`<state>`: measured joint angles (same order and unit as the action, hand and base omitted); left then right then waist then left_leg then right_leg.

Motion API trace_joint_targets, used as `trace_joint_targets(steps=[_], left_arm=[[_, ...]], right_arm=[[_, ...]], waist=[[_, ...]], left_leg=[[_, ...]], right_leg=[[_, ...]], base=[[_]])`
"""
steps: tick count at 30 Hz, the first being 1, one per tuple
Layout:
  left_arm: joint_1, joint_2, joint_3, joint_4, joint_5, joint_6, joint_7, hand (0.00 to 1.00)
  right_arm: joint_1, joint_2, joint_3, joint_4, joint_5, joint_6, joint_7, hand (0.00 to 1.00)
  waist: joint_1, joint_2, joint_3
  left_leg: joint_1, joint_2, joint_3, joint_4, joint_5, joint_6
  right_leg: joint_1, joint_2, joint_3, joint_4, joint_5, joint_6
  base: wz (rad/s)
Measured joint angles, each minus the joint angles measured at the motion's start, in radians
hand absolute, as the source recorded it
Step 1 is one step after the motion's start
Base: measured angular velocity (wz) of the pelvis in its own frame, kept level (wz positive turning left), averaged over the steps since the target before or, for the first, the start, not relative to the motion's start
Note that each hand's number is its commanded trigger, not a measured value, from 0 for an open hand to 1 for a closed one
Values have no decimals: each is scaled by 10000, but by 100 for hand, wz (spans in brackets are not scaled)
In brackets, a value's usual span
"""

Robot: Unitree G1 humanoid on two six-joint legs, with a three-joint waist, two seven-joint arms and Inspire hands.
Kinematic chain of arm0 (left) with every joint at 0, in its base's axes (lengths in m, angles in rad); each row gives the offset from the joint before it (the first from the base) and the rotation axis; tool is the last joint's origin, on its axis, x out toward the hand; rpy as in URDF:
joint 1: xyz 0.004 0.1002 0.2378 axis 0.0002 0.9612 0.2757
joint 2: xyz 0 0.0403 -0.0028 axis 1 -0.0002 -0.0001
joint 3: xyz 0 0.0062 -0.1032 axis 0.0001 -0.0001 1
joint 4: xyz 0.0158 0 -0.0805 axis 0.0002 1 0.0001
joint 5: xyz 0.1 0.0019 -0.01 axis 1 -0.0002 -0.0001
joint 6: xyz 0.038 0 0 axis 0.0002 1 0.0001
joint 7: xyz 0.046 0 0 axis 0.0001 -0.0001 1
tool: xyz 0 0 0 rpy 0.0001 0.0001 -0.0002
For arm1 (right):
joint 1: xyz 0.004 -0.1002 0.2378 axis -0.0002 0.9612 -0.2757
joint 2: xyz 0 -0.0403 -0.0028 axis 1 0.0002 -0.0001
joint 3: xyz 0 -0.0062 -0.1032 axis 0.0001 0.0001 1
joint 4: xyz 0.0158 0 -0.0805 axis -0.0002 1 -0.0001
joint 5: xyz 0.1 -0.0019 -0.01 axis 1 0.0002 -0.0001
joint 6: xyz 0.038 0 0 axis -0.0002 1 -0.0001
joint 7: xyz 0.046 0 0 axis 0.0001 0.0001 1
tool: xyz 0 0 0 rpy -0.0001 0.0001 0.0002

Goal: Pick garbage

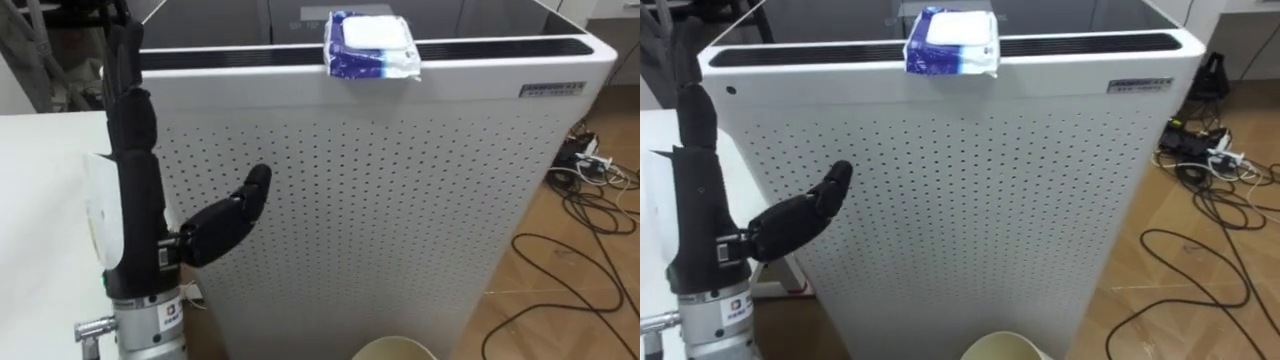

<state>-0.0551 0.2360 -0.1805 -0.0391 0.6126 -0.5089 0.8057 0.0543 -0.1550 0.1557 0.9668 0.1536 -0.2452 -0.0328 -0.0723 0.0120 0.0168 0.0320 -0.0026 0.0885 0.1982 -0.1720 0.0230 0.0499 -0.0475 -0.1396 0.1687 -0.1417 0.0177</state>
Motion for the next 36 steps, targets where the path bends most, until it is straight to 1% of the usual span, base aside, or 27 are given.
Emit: trace_joint_targets(steps=[3, 7, 11, 13, 15, 18, 21, 23, 24, 26, 28, 30, 31, 35, 36], left_arm=[[1, -9, -8, -355, 381, -8, -14, 0], [-3, -7, -23, -861, 507, -90, -21, 0], [-45, 0, -320, -888, 507, -95, -31, 0], [-193, 30, -582, -889, 496, -96, -33, 0], [-261, 62, -698, -924, 512, -98, -57, 0], [-298, 90, -716, -1129, 585, -112, -144, 0], [-360, 87, -772, -1366, 798, -150, -198, 0], [-361, 107, -814, -1380, 984, -145, -380, 0], [-370, 157, -950, -1377, 1008, -128, -495, 0], [-374, 177, -1249, -1359, 1117, -74, -580, 0], [-418, 211, -1512, -1265, 1265, 46, -755, 0], [-467, 227, -1582, -1112, 1278, 130, -839, 0], [-532, 242, -1594, -1032, 1281, 243, -957, 0], [-854, 313, -1595, -791, 1296, 475, -1207, 0], [-923, 339, -1632, -791, 1396, 538, -1211, 0]], right_arm=[[1, -35, -1, 108, -51, 70, 12, 100], [-5, -125, 0, 137, -41, 72, 15, 100], [-8, -136, 202, 163, 117, 72, 34, 100], [-6, -135, 269, 164, 159, 72, 46, 100], [-7, -120, 299, 166, 157, 72, 49, 100], [-34, -120, 294, 260, 155, 71, 50, 100], [-87, -117, 286, 503, 141, 89, 211, 100], [-128, -113, 283, 481, 68, 177, 342, 100], [-174, -108, 286, 479, 69, 272, 373, 100], [-179, -93, 286, 479, 71, 323, 363, 100], [-183, -59, 288, 479, 55, 405, 355, 100], [-188, -55, 288, 478, -7, 441, 352, 100], [-196, -55, 287, 479, -39, 507, 358, 100], [-301, -59, 282, 479, -156, 707, 403, 100], [-348, -85, 283, 480, -278, 725, 445, 100]], waist=[[-37, 17, -10], [-42, 70, -41], [-87, 58, -28], [-94, 49, -18], [-105, 41, -11], [-105, 31, 5], [-181, 16, 16], [-280, 17, 16], [-338, 16, 16], [-372, 11, 20], [-387, 16, 26], [-394, 38, 40], [-395, 40, 42], [-417, 45, 54], [-417, 86, 80]], left_leg=[[45, 14, 0, 8, 0, 0], [45, 32, 60, -4, 0, -2], [23, 42, 70, -22, -6, -11], [-17, 38, 68, -23, -6, -12], [-22, 38, 67, -22, -6, -12], [-26, 40, 67, -20, -6, -12], [-27, 38, 62, -20, -8, -13], [-31, 32, 66, -42, -8, -13], [-38, 29, 74, -68, -8, -13], [-28, 27, 95, -92, -8, -13], [-10, 37, 209, -96, -8, -13], [-2, 40, 234, -104, -8, -13], [-3, 44, 239, -119, -8, -13], [28, 49, 253, -140, -8, -13], [61, 51, 273, -159, -13, -7]], right_leg=[[10, 16, -10, -8, 4, -7], [59, 17, -12, -3, 10, -22], [46, 20, -32, -15, 9, -23], [28, 9, -69, -31, 8, -23], [30, 9, -72, -40, 2, -25], [40, 11, -80, -81, -1, -28], [10, 8, -100, -128, -1, -28], [26, 4, -93, -137, -2, -28], [28, 2, -85, -138, -1, -28], [22, -3, -78, -140, -1, -28], [20, -2, -29, -139, 0, -29], [14, 0, -10, -140, 0, -29], [4, 6, -10, -141, -1, -29], [-1, 14, 9, -140, 0, -29], [-1, 16, 22, -147, 0, -29]], base=[[0], [-4], [0], [3], [0], [0], [0], [0], [0], [0], [-5], [-3], [0], [-1], [-4]])
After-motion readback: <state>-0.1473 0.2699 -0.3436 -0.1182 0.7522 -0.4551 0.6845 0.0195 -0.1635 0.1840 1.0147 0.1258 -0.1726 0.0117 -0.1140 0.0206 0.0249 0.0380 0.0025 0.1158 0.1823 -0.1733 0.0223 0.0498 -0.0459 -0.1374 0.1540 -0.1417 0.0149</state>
